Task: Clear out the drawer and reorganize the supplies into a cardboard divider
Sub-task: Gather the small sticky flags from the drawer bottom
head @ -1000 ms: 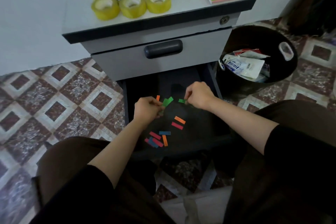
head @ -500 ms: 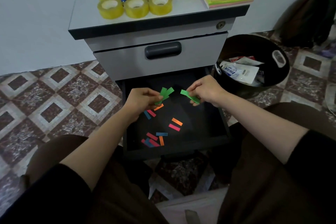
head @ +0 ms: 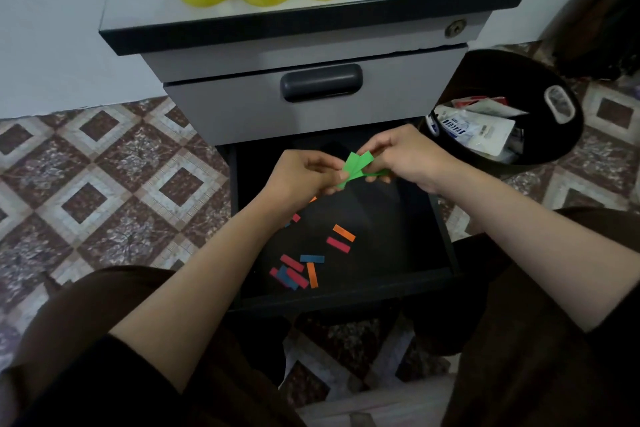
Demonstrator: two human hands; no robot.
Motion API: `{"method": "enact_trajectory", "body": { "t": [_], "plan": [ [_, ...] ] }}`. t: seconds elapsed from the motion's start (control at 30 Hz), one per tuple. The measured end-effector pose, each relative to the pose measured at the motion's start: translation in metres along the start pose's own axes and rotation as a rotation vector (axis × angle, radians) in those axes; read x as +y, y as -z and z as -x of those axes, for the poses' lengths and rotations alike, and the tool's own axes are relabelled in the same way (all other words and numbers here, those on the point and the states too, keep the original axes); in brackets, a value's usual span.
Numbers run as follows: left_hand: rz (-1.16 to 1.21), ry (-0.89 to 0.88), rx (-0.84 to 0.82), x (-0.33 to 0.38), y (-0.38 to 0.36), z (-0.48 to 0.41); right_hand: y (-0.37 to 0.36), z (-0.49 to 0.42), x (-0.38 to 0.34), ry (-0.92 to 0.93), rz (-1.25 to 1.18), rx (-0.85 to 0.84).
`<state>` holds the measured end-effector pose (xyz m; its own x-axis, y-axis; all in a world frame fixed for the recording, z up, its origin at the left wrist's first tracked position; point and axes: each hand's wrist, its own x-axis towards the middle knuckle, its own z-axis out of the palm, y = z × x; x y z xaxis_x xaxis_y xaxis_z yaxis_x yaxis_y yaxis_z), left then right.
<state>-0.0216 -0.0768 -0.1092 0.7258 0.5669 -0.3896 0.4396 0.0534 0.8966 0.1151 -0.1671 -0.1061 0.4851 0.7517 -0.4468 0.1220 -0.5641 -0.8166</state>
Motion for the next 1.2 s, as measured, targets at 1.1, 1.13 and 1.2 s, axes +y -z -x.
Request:
{"method": "enact_trajectory", "body": {
  "t": [1.1,1.13,1.2],
  "plan": [
    [-0.177,-0.215,0.166,-0.0068,0.0019,-0.0026,-0.0027,0.0032,-0.0016,0.032,-0.287,-0.056],
    [-0.205,-0.243,0.172,-0.0066,0.0013,-0.0022,-0.0026,0.0034,-0.0014,0.04,-0.284,-0.056],
    [-0.247,-0.286,0.185,-0.0066,0.0001,-0.0017,-0.0027,0.0038,-0.0012,0.059,-0.293,-0.074]
  ]
}}
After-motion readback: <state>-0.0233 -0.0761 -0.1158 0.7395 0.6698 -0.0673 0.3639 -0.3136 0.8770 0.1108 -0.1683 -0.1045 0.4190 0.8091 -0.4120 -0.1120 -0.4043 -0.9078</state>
